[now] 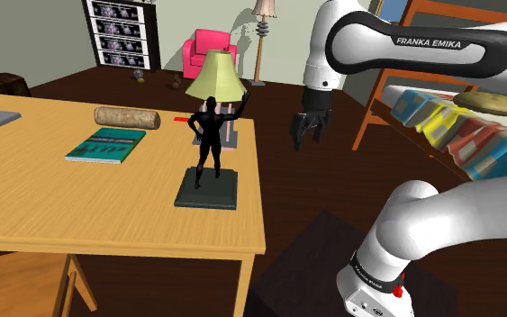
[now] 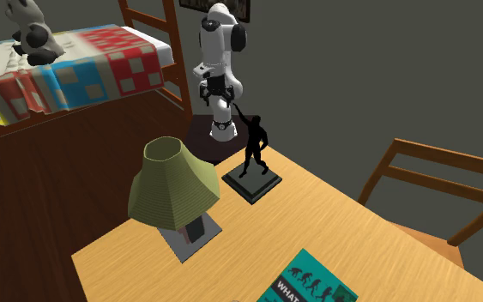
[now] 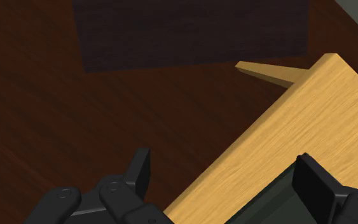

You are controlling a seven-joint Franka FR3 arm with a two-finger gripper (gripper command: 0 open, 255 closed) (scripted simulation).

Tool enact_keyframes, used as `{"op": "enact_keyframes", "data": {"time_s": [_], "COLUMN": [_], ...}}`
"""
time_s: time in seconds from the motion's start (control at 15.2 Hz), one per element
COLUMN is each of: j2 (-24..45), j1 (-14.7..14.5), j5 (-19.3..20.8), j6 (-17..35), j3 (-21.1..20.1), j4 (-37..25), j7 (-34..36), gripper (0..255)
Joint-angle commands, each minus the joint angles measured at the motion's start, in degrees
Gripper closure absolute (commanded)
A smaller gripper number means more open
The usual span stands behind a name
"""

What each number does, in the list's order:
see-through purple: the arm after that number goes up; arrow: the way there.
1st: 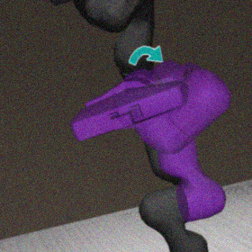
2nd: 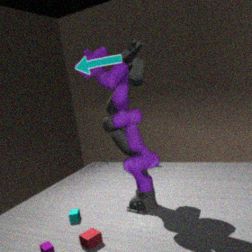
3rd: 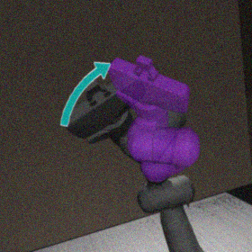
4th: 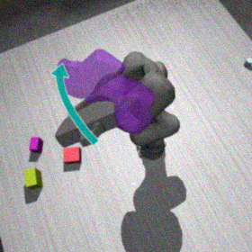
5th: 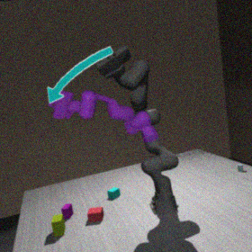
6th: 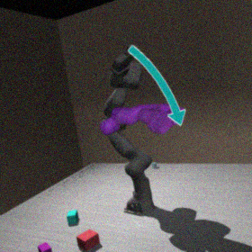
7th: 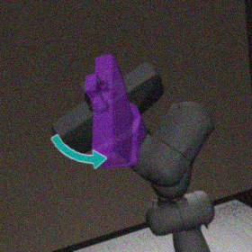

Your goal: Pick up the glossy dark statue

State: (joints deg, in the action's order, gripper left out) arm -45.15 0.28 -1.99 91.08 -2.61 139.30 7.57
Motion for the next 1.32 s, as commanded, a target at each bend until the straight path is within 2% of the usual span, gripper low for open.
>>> {"op": "enact_keyframes", "data": {"time_s": [0.0, 0.59, 1.25], "j2": [0.0, 18.3, 37.5], "j1": [0.0, -3.5, -6.9], "j5": [0.0, 2.1, 7.6], "j6": [0.0, 2.3, -0.8], "j3": [0.0, -4.5, -10.9], "j4": [0.0, -17.8, -41.7], "j7": [0.0, -4.0, -6.9], "gripper": [0, 0, 0]}}
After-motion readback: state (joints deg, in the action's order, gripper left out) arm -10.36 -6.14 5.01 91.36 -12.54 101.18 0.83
